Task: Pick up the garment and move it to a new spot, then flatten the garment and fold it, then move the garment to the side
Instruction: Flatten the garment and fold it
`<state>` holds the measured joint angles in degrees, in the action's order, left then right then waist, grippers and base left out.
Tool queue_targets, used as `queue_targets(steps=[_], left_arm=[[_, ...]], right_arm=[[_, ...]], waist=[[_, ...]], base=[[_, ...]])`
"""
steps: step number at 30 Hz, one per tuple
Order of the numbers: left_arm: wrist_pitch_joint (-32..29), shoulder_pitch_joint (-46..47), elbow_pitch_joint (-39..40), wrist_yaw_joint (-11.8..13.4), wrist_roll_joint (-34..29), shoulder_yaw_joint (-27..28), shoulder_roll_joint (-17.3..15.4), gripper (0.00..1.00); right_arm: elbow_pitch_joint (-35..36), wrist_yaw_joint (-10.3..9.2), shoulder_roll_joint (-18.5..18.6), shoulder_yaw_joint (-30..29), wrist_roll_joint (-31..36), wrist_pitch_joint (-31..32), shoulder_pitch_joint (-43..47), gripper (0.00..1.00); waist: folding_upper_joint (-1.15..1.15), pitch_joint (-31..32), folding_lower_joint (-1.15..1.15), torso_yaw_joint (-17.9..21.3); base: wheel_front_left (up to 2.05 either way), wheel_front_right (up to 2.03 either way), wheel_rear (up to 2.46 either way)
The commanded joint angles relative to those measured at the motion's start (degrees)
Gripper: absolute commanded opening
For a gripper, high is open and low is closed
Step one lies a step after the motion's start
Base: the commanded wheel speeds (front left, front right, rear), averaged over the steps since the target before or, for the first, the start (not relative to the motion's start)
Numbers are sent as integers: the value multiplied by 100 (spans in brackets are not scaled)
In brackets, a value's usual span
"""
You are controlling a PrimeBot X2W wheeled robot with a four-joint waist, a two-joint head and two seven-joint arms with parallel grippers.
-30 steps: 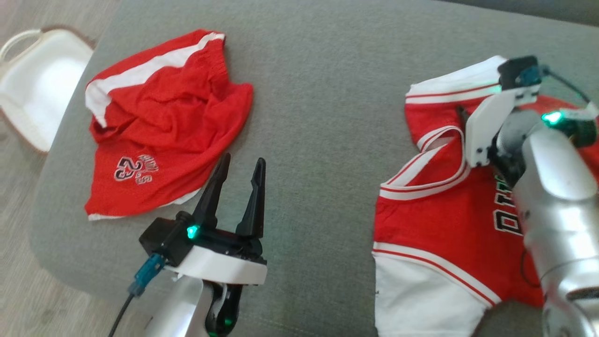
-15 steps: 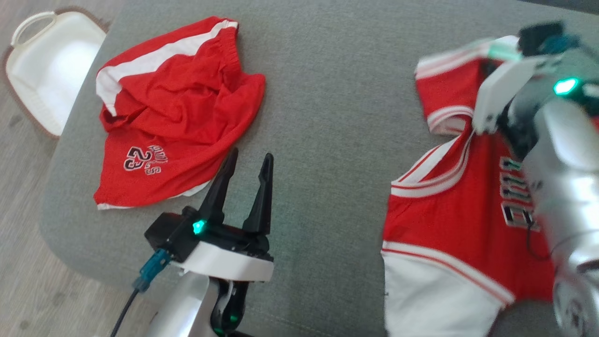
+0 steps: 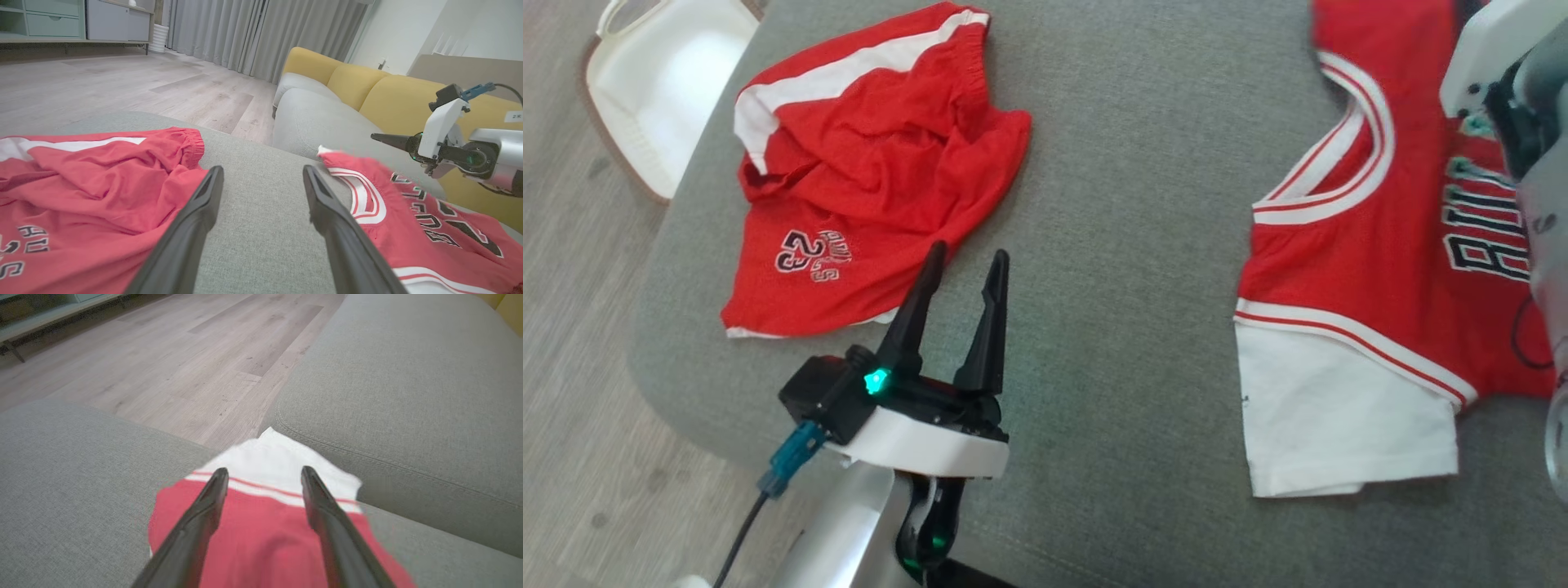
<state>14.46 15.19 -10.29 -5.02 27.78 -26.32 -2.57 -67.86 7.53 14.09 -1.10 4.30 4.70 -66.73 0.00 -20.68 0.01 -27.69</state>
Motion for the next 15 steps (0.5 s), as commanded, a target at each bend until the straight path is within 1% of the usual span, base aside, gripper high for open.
queue_targets(steps=[1, 4, 7, 11, 15], left_arm=[[54, 129, 225, 32, 42, 215, -31, 100], [54, 127, 271, 34, 5, 291, -31, 100], [54, 155, 303, 33, -53, 376, -31, 100], [54, 90, 304, 33, -141, 546, -31, 100], [54, -54, 275, 25, -265, 770, -31, 100]], right_arm=[[107, -4, -159, 1, 48, -133, -310, 100], [22, -4, -201, 18, 79, -374, -304, 100], [-18, -4, -247, 81, -74, -726, -176, 100], [-4, -4, -323, 336, -433, -1226, 188, 100], [268, -4, -456, 712, -837, -1656, 616, 100]], waist=[[0, 33, -1, 102], [0, 144, -1, 298], [0, 311, -1, 545], [0, 664, -1, 996], [0, 984, -1, 1532]], base=[[0, 0, 0], [0, 0, 0], [0, 0, 0], [0, 0, 0], [0, 0, 0]])
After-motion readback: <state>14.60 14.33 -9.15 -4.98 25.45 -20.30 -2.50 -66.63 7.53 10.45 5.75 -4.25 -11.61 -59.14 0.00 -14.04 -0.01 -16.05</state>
